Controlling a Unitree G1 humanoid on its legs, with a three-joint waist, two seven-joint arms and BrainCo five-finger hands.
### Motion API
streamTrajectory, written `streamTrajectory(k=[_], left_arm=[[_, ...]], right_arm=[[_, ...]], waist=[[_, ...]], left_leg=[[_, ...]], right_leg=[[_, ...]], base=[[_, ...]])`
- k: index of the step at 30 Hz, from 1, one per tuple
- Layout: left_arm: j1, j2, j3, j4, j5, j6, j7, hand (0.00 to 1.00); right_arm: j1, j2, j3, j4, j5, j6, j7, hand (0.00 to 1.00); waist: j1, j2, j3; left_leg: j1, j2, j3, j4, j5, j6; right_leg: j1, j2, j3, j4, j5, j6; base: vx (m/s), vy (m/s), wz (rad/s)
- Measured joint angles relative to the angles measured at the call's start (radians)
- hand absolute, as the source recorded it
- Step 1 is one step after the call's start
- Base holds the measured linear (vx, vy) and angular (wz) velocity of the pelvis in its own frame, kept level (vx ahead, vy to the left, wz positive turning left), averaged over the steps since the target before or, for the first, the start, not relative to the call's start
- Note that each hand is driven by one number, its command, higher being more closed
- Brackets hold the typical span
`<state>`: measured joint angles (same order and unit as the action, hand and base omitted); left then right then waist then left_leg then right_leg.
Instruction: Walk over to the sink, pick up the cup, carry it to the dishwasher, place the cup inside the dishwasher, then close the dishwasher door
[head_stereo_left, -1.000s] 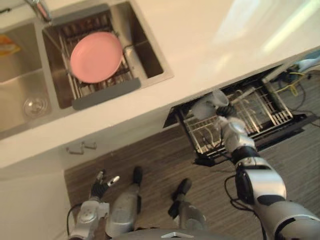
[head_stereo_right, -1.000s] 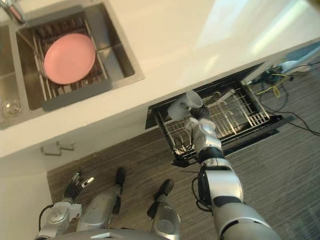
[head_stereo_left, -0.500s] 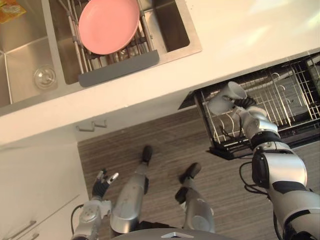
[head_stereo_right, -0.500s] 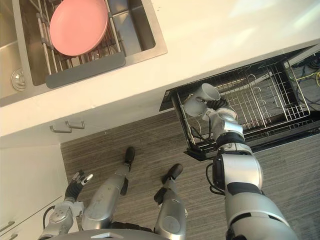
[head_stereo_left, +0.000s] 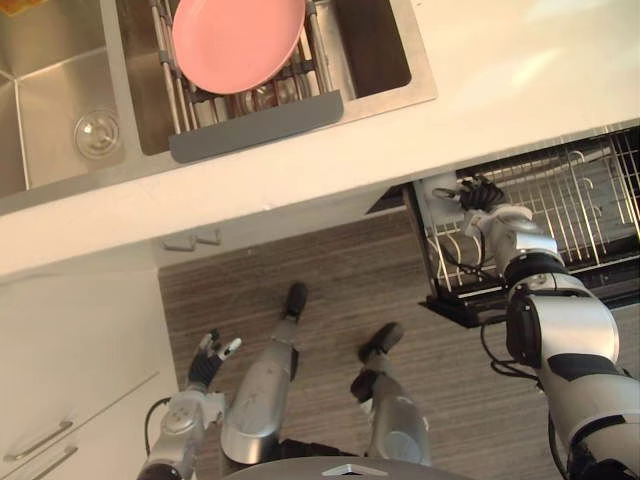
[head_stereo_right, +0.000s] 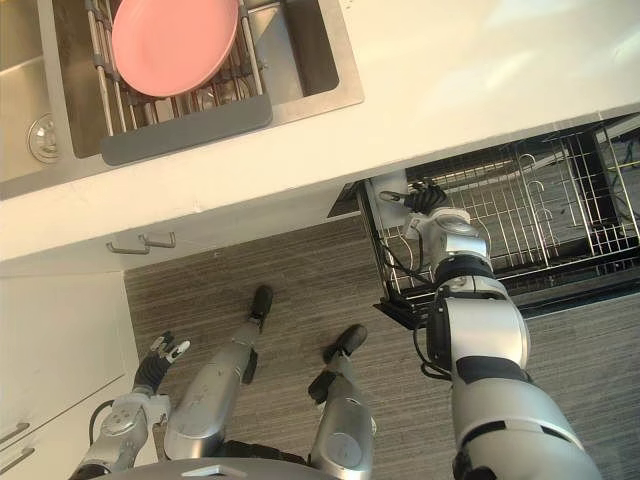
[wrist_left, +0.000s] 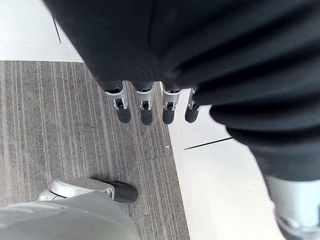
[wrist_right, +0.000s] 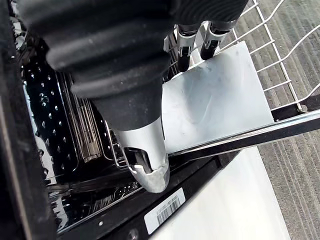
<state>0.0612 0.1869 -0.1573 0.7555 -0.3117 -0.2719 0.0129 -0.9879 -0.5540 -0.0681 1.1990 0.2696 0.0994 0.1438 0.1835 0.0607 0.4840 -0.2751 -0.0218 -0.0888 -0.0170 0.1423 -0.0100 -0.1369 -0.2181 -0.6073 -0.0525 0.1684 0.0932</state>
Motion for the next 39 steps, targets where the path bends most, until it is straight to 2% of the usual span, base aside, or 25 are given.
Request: streamTrajectory(k=[3, 5, 8, 10, 12, 15, 19, 20, 21, 22, 23, 24, 25, 26, 27, 28, 30, 32, 33, 34, 35, 36, 37, 38, 39], left_arm=[[-0.001, 0.0, 0.005, 0.003, 0.005, 0.013, -0.004, 0.0], [0.003, 0.003, 0.021, 0.008, 0.018, 0.015, -0.003, 0.0], [0.014, 0.011, 0.067, 0.026, 0.042, 0.025, -0.003, 0.0], [0.043, 0.01, 0.119, 0.066, 0.042, 0.031, -0.002, 0.0], [0.083, 0.002, 0.153, 0.09, 0.043, 0.034, 0.007, 0.0], [0.171, -0.038, 0.215, 0.093, 0.034, 0.033, 0.05, 0.0], [0.241, -0.087, 0.289, 0.095, 0.017, 0.01, 0.062, 0.0], [0.259, -0.099, 0.304, 0.1, 0.017, 0.005, 0.067, 0.0], [0.276, -0.107, 0.319, 0.103, 0.018, -0.002, 0.068, 0.0], [0.283, -0.131, 0.35, 0.127, 0.021, -0.013, 0.068, 0.0], [0.299, -0.16, 0.36, 0.143, 0.022, -0.013, 0.071, 0.0], [0.307, -0.168, 0.358, 0.137, 0.023, -0.015, 0.072, 0.0], [0.334, -0.171, 0.357, 0.125, 0.036, -0.029, 0.079, 0.0], [0.35, -0.173, 0.358, 0.131, 0.043, -0.029, 0.089, 0.0], [0.357, -0.178, 0.358, 0.134, 0.043, -0.028, 0.089, 0.0], [0.36, -0.186, 0.357, 0.145, 0.051, -0.022, 0.089, 0.0], [0.359, -0.195, 0.36, 0.16, 0.077, -0.022, 0.089, 0.0], [0.359, -0.195, 0.359, 0.168, 0.091, -0.022, 0.089, 0.0], [0.359, -0.191, 0.353, 0.171, 0.102, -0.021, 0.088, 0.0], [0.354, -0.183, 0.346, 0.181, 0.105, -0.019, 0.083, 0.0], [0.353, -0.175, 0.337, 0.181, 0.108, -0.018, 0.079, 0.0], [0.344, -0.164, 0.316, 0.179, 0.108, -0.019, 0.071, 0.0], [0.328, -0.138, 0.309, 0.178, 0.106, -0.018, 0.068, 0.0], [0.32, -0.124, 0.306, 0.18, 0.099, -0.016, 0.067, 0.0], [0.302, -0.101, 0.303, 0.181, 0.099, -0.007, 0.066, 0.0]], right_arm=[[0.044, 0.016, 0.029, -0.052, 0.022, -0.032, 0.029, 0.0], [0.127, 0.049, 0.028, -0.175, 0.059, -0.057, 0.029, 0.0], [0.289, 0.11, 0.023, -0.391, 0.129, -0.079, 0.026, 0.0], [0.472, 0.188, -0.017, -0.604, 0.23, -0.083, 0.004, 0.0], [0.616, 0.276, -0.035, -0.741, 0.263, -0.104, -0.02, 0.0], [0.844, 0.401, -0.018, -0.909, 0.249, -0.108, -0.026, 0.0], [0.956, 0.471, -0.011, -0.965, 0.191, -0.118, -0.042, 0.0], [0.968, 0.469, -0.015, -0.988, 0.184, -0.122, -0.049, 0.0], [0.97, 0.467, -0.02, -1.005, 0.186, -0.129, -0.057, 0.0], [0.972, 0.464, -0.056, -1.033, 0.196, -0.146, -0.06, 0.0], [0.973, 0.455, -0.098, -1.052, 0.212, -0.169, -0.061, 0.0], [0.976, 0.453, -0.126, -1.063, 0.219, -0.176, -0.064, 0.0], [0.984, 0.455, -0.162, -1.07, 0.24, -0.178, -0.08, 0.0], [1.025, 0.466, -0.19, -1.076, 0.257, -0.187, -0.088, 0.0], [1.041, 0.467, -0.195, -1.085, 0.265, -0.189, -0.091, 0.0], [1.063, 0.477, -0.214, -1.101, 0.284, -0.188, -0.104, 0.0], [1.08, 0.502, -0.245, -1.129, 0.298, -0.189, -0.114, 0.0], [1.106, 0.517, -0.258, -1.196, 0.298, -0.204, -0.137, 0.0], [1.119, 0.515, -0.26, -1.235, 0.298, -0.209, -0.145, 0.0], [1.127, 0.513, -0.262, -1.265, 0.296, -0.237, -0.143, 0.0], [1.126, 0.513, -0.261, -1.284, 0.296, -0.259, -0.142, 0.0], [1.123, 0.511, -0.263, -1.327, 0.295, -0.297, -0.134, 0.0], [1.125, 0.513, -0.258, -1.365, 0.294, -0.317, -0.122, 0.0], [1.131, 0.515, -0.258, -1.387, 0.295, -0.32, -0.122, 0.0], [1.152, 0.515, -0.26, -1.439, 0.295, -0.324, -0.122, 0.0]], waist=[[0.0, -0.008, -0.002], [-0.001, -0.029, -0.011], [-0.024, -0.084, -0.044], [-0.044, -0.131, -0.108], [-0.064, -0.144, -0.149], [-0.089, -0.13, -0.208], [-0.083, -0.079, -0.255], [-0.079, -0.062, -0.274], [-0.08, -0.062, -0.285], [-0.092, -0.062, -0.295], [-0.103, -0.026, -0.308], [-0.112, -0.014, -0.311], [-0.116, -0.031, -0.31], [-0.117, -0.042, -0.311], [-0.122, -0.04, -0.311], [-0.133, -0.046, -0.315], [-0.144, -0.05, -0.319], [-0.16, -0.051, -0.318], [-0.171, -0.056, -0.315], [-0.195, -0.051, -0.318], [-0.201, -0.048, -0.32], [-0.212, -0.042, -0.324], [-0.228, -0.053, -0.328], [-0.239, -0.058, -0.328], [-0.254, -0.093, -0.339]], left_leg=[[0.048, 0.009, 0.009, -0.03, 0.005, -0.004], [0.077, 0.02, 0.015, -0.059, 0.009, -0.016], [0.102, 0.034, 0.027, -0.06, 0.008, -0.022], [0.131, 0.038, 0.065, -0.06, -0.005, -0.028], [0.181, 0.038, 0.085, -0.06, -0.023, -0.027], [0.232, 0.042, 0.089, -0.025, -0.081, -0.032], [0.196, 0.044, 0.04, 0.05, -0.124, -0.026], [0.179, 0.064, 0.101, 0.048, -0.136, -0.008], [0.173, 0.079, 0.19, 0.045, -0.159, 0.018], [0.121, 0.12, 0.362, 0.208, -0.177, 0.046], [0.094, 0.165, 0.516, 0.339, -0.192, 0.054], [0.084, 0.171, 0.561, 0.365, -0.186, 0.065], [0.105, 0.157, 0.608, 0.346, -0.171, 0.087], [0.15, 0.125, 0.612, 0.263, -0.166, 0.089], [0.178, 0.109, 0.604, 0.202, -0.165, 0.087], [0.228, 0.063, 0.576, 0.069, -0.12, 0.076], [0.28, 0.025, 0.585, -0.065, -0.081, 0.074], [0.282, 0.009, 0.581, -0.068, -0.075, 0.08], [0.293, -0.006, 0.569, -0.068, -0.081, 0.089], [0.298, -0.011, 0.547, -0.068, -0.087, 0.097], [0.305, -0.011, 0.534, -0.068, -0.089, 0.101], [0.321, -0.005, 0.499, -0.067, -0.089, 0.103], [0.321, 0.004, 0.446, -0.068, -0.084, 0.096], [0.317, 0.005, 0.417, -0.068, -0.082, 0.093], [0.306, -0.001, 0.378, -0.068, -0.075, 0.082]], right_leg=[[0.029, 0.01, 0.012, -0.001, -0.008, -0.005], [0.04, 0.02, 0.021, -0.004, -0.011, -0.004], [0.061, 0.034, 0.032, -0.015, -0.014, -0.008], [0.075, 0.038, 0.061, -0.017, -0.021, -0.006], [0.111, 0.037, 0.08, -0.012, -0.034, 0.0], [0.173, 0.033, 0.094, 0.015, -0.085, 0.009], [0.221, 0.043, 0.011, 0.007, -0.105, 0.014], [0.221, 0.045, -0.026, 0.006, -0.109, 0.013], [0.22, 0.033, -0.055, 0.002, -0.111, 0.009], [0.221, 0.01, -0.103, 0.008, -0.106, 0.0], [0.235, 0.009, -0.156, 0.049, -0.116, 0.017], [0.247, -0.005, -0.182, 0.073, -0.131, 0.024], [0.282, -0.016, -0.205, 0.076, -0.144, 0.031], [0.324, -0.014, -0.251, 0.067, -0.148, 0.049], [0.339, -0.014, -0.275, 0.071, -0.158, 0.05], [0.352, -0.031, -0.317, 0.098, -0.183, 0.053], [0.346, -0.071, -0.35, 0.169, -0.218, 0.058], [0.344, -0.128, -0.374, 0.274, -0.26, 0.044], [0.344, -0.165, -0.378, 0.357, -0.274, 0.006], [0.331, -0.204, -0.349, 0.454, -0.258, -0.045], [0.312, -0.218, -0.305, 0.505, -0.247, -0.082], [0.249, -0.209, -0.143, 0.59, -0.273, -0.149], [0.21, -0.101, 0.087, 0.572, -0.34, -0.079], [0.198, -0.043, 0.191, 0.54, -0.369, -0.053], [0.191, 0.052, 0.357, 0.456, -0.41, -0.032]], base=[[0.03, -0.04, -0.11], [0.05, -0.053, -0.14], [0.08, -0.063, -0.16], [0.1, -0.041, -0.32], [0.13, -0.026, -0.36], [0.05, -0.016, -0.13], [-0.02, -0.03, 0.55], [-0.02, -0.018, 0.76], [0.03, 0.042, 1.14], [0.09, 0.098, 1.34], [0.1, 0.127, 1.43], [0.04, 0.132, 1.39], [-0.02, 0.124, 1.3], [-0.03, 0.117, 1.15], [-0.04, 0.088, 1.1], [-0.08, 0.054, 0.79], [-0.13, 0.03, 0.76], [-0.05, 0.034, 0.51], [-0.01, 0.07, 0.4], [0.0, 0.08, 0.41], [0.04, 0.088, 0.49], [0.07, 0.043, 0.67], [0.07, 0.001, 0.84], [0.05, -0.079, 1.21], [0.06, -0.115, 1.19]])
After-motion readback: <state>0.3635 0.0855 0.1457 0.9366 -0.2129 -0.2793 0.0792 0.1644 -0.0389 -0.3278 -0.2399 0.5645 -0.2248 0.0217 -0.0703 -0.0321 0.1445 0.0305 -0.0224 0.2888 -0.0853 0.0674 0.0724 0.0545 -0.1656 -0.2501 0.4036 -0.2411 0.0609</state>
